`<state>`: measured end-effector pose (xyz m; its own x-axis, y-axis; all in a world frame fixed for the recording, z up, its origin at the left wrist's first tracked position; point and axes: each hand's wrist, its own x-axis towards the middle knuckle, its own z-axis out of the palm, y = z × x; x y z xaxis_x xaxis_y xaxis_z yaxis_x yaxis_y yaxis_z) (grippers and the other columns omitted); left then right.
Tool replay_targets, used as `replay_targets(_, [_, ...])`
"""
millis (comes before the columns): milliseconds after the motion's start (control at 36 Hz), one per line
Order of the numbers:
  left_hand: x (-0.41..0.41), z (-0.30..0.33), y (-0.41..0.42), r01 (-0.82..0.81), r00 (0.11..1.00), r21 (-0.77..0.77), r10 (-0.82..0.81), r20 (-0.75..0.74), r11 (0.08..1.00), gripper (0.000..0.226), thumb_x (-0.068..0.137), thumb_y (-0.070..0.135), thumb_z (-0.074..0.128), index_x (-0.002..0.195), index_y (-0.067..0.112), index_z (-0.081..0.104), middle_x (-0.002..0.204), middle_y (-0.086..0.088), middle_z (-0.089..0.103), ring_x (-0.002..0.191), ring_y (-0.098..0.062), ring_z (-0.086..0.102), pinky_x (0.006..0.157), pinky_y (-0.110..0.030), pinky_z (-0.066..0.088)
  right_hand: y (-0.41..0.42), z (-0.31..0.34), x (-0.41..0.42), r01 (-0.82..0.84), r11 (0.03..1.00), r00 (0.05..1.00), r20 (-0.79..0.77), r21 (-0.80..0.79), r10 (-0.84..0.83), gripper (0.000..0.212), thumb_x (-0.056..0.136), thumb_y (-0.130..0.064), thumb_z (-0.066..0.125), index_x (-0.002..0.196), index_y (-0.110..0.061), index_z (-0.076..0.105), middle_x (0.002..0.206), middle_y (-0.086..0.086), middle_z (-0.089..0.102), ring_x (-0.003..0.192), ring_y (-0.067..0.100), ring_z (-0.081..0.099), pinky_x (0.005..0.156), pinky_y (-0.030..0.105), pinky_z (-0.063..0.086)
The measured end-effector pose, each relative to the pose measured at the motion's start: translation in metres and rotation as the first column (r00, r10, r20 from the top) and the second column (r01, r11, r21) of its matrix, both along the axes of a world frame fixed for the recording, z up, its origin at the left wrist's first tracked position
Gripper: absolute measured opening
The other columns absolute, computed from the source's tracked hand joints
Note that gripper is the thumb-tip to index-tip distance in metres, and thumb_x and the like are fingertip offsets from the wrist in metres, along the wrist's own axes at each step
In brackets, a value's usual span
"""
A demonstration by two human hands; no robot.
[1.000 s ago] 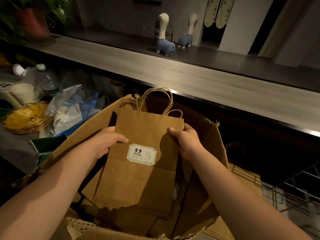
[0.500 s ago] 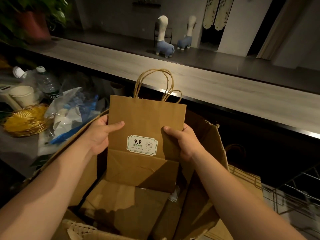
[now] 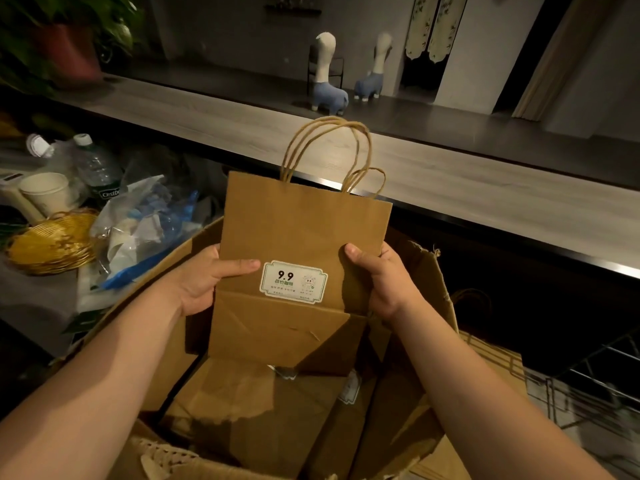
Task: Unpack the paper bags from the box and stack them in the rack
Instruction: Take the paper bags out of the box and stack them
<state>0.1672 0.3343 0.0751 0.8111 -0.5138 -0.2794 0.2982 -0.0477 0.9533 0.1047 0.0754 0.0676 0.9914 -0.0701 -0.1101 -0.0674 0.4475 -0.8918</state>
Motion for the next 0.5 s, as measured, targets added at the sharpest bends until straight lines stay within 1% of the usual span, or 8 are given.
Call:
replay_targets(83, [-0.003, 0.001, -0.001, 0.063, 0.998, 0.031, -0.062, -0.021, 0.998, 0.098, 0.031, 0.036, 0.098, 0.119, 0.012, 0.064, 0.116, -0.017, 0.069, 0.105, -0.033, 0.067, 0.088, -0.046, 0.053, -0.002, -0.002, 0.003, 0.005, 0.999, 1.000, -0.029, 0.042, -0.003, 0.052, 0.075, -0.011, 0.071, 0.124, -0.007, 0.055, 0.112, 0.017, 0.069, 0.100, 0.035, 0.067, 0.091, 0.054, 0.053])
replay_targets(139, [-0.004, 0.001, -0.003, 0.067, 0.998, 0.060, -0.067, -0.001, 0.996, 0.096, 0.033, 0.039, 0.098, 0.119, 0.012, 0.064, 0.115, -0.015, 0.070, 0.105, -0.031, 0.067, 0.087, -0.046, 0.052, -0.002, -0.004, 0.004, 0.013, 0.999, 0.998, -0.058, 0.030, -0.012, 0.057, 0.073, -0.014, 0.072, 0.126, -0.007, 0.054, 0.112, 0.018, 0.068, 0.101, 0.036, 0.066, 0.092, 0.056, 0.052])
replay_targets(222, [-0.002, 0.001, -0.002, 0.003, 1.000, 0.074, -0.005, 0.028, 0.997, 0.095, 0.030, 0.042, 0.097, 0.115, 0.012, 0.066, 0.111, -0.013, 0.072, 0.101, -0.029, 0.069, 0.084, -0.044, 0.053, 0.000, -0.005, 0.006, 0.036, 0.999, 0.993, -0.109, 0.030, -0.032, 0.039, 0.087, -0.021, 0.067, 0.122, -0.010, 0.056, 0.107, 0.014, 0.069, 0.097, 0.033, 0.066, 0.092, 0.054, 0.052])
replay_targets(278, [-0.002, 0.000, -0.002, -0.043, 0.999, 0.086, 0.041, 0.028, 0.995, 0.087, 0.035, 0.039, 0.097, 0.113, 0.011, 0.067, 0.109, -0.013, 0.072, 0.102, -0.032, 0.068, 0.087, -0.046, 0.052, 0.001, -0.009, 0.009, 0.066, 0.998, 0.987, -0.145, 0.017, -0.063, 0.026, 0.094, -0.028, 0.058, 0.116, -0.014, 0.060, 0.110, 0.012, 0.067, 0.100, 0.031, 0.064, 0.095, 0.052, 0.051])
replay_targets(333, [-0.002, 0.000, -0.001, -0.110, 0.994, 0.104, 0.108, 0.031, 0.988, 0.069, 0.049, 0.032, 0.091, 0.111, 0.012, 0.067, 0.105, -0.012, 0.073, 0.103, -0.033, 0.067, 0.090, -0.048, 0.052, 0.000, -0.017, 0.012, 0.099, 0.990, 0.973, -0.197, -0.096, -0.116, 0.025, 0.095, -0.032, 0.056, 0.115, -0.016, 0.061, 0.122, 0.013, 0.062, 0.110, 0.031, 0.061, 0.096, 0.050, 0.051])
replay_targets(389, [-0.001, -0.001, -0.001, -0.150, 0.988, 0.140, 0.143, 0.059, 0.979, 0.070, 0.048, 0.037, 0.091, 0.110, 0.014, 0.068, 0.102, -0.008, 0.074, 0.099, -0.031, 0.069, 0.086, -0.047, 0.053, -0.001, -0.023, 0.014, 0.102, 0.952, 0.945, -0.271, -0.287, -0.183, 0.024, 0.094, -0.030, 0.058, 0.115, -0.018, 0.058, 0.125, 0.013, 0.059, 0.109, 0.030, 0.059, 0.091, 0.043, 0.053])
replay_targets(417, [0.000, -0.002, -0.001, -0.162, 0.986, 0.156, 0.153, 0.069, 0.974, 0.066, 0.051, 0.038, 0.090, 0.109, 0.015, 0.068, 0.101, -0.006, 0.075, 0.097, -0.030, 0.070, 0.085, -0.048, 0.053, -0.003, -0.027, 0.014, 0.088, 0.919, 0.921, -0.320, -0.384, -0.222, 0.028, 0.094, -0.029, 0.058, 0.119, -0.018, 0.054, 0.124, 0.011, 0.058, 0.107, 0.028, 0.058, 0.087, 0.040, 0.052])
replay_targets(500, [0.002, -0.003, 0.000, -0.229, 0.973, 0.186, 0.218, 0.077, 0.956, 0.029, 0.077, 0.017, 0.075, 0.105, 0.016, 0.068, 0.094, -0.004, 0.076, 0.097, -0.030, 0.069, 0.086, -0.047, 0.053, -0.007, -0.039, 0.012, -0.079, 0.769, 0.828, -0.471, -0.634, -0.303, 0.056, 0.094, -0.028, 0.059, 0.141, -0.014, 0.034, 0.130, 0.013, 0.049, 0.108, 0.028, 0.053, 0.086, 0.037, 0.047])
